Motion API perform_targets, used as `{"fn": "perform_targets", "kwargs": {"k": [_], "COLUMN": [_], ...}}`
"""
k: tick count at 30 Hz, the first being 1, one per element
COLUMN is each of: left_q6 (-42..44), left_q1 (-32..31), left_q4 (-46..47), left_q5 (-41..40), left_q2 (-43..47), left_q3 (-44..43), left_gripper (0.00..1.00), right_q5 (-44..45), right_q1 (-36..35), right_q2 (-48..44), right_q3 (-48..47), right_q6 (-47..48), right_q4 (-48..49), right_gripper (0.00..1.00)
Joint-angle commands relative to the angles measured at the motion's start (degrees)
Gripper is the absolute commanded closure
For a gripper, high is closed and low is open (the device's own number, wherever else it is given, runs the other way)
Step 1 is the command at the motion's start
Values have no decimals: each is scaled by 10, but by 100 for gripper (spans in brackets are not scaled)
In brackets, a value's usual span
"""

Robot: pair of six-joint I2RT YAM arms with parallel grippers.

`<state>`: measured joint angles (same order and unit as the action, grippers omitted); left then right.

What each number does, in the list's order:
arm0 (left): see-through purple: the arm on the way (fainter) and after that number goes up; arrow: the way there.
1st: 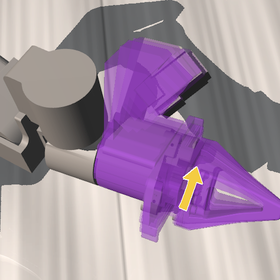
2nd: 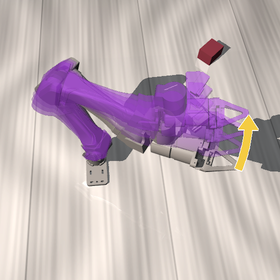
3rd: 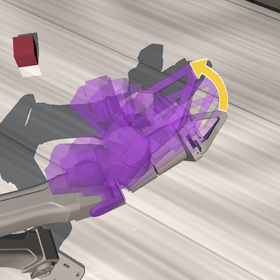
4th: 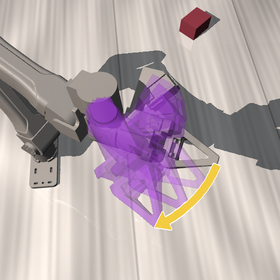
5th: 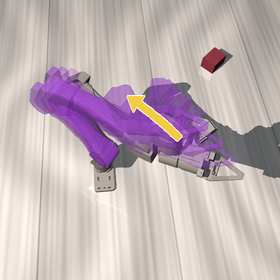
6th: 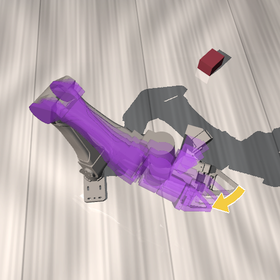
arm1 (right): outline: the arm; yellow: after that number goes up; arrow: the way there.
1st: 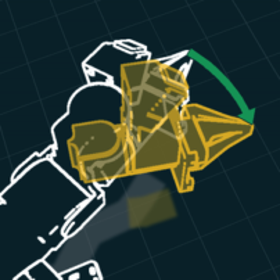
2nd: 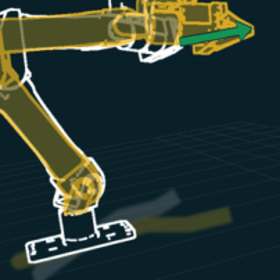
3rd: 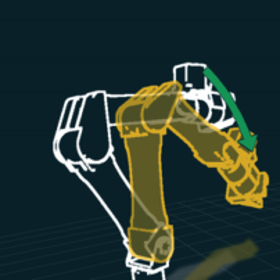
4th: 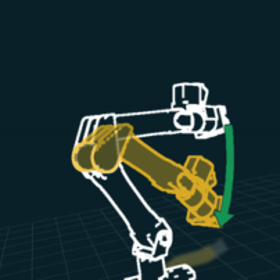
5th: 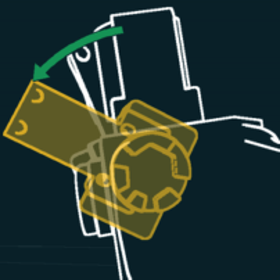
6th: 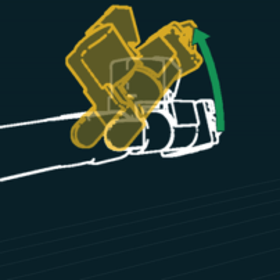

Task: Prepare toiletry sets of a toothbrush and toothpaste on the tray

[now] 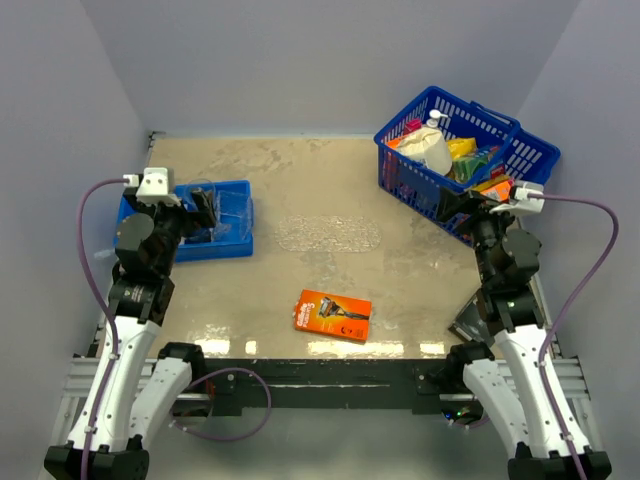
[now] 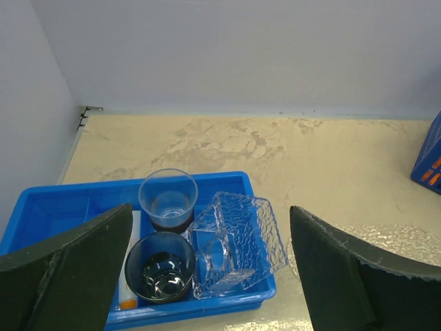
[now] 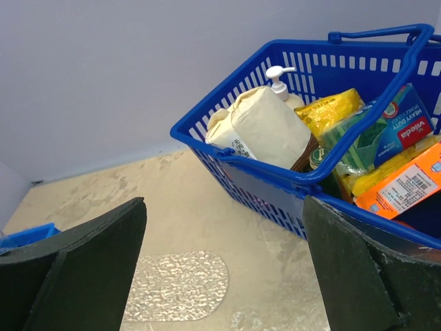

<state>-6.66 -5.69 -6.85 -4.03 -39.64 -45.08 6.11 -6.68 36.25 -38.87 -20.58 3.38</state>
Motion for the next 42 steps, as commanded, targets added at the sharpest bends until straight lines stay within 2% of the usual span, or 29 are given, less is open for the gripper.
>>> {"fn": "perform_targets", "kwargs": {"k": [1, 12, 17, 23, 25, 27, 29, 31, 33, 35, 42], "left_q6": [-5, -5, 1, -17, -26, -38, -56, -79, -79, -70, -55], "left_q1": [2, 2, 2, 37, 61, 124, 186, 221, 252, 251, 252], "left_q4": [32, 21, -12, -49, -61, -63, -52, -43, -54, -66, -67], "left_q5": [0, -6, -35, -43, -15, 8, 76, 121, 133, 107, 95], "left_q2": [11, -11, -41, -77, -91, -121, -150, -175, -213, -228, -249], "left_q3": [5, 3, -14, -36, -36, -36, -33, -33, -43, -47, -38], "left_gripper": [0, 0, 0, 0, 0, 0, 0, 0, 6, 9, 32], "right_q5": [16, 15, 14, 18, 21, 26, 29, 28, 27, 27, 27], "right_q1": [2, 3, 3, 3, 3, 3, 3, 2, 2, 3, 2], "right_q2": [-14, -24, -27, -32, -31, -31, -33, -36, -37, -40, -42], "right_q3": [-31, -53, -74, -83, -92, -98, -104, -106, -107, -108, -108], "right_q6": [10, 30, 36, 56, 67, 76, 77, 79, 82, 82, 82], "right_q4": [-6, -32, -69, -90, -104, -117, -123, -123, -125, -127, -125], "right_gripper": [2, 2, 3, 5, 6, 7, 7, 7, 7, 7, 7]}}
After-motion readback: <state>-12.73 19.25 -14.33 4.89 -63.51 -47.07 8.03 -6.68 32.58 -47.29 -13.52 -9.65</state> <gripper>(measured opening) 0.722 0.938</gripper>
